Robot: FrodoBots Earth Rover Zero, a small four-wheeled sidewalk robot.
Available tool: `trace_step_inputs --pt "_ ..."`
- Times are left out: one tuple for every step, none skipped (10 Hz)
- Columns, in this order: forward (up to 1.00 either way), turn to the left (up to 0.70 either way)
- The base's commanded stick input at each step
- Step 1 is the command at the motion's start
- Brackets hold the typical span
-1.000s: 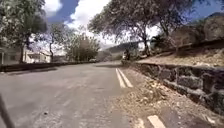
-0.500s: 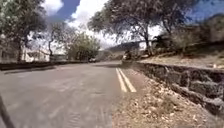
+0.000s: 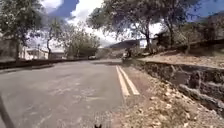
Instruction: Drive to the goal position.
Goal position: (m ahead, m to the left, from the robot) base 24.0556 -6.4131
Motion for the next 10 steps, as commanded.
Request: trace_step_inputs --pt "0.70 0.00" --pt "0.70 0.00" --pt "0.70 0.00" --pt "0.70 0.00" --pt "0.70 0.00" --pt "0.70 0.00" --pt "0.70 0.00" --pt "0.70 0.00" --pt "0.70 0.00" --pt "0.70 0.00"
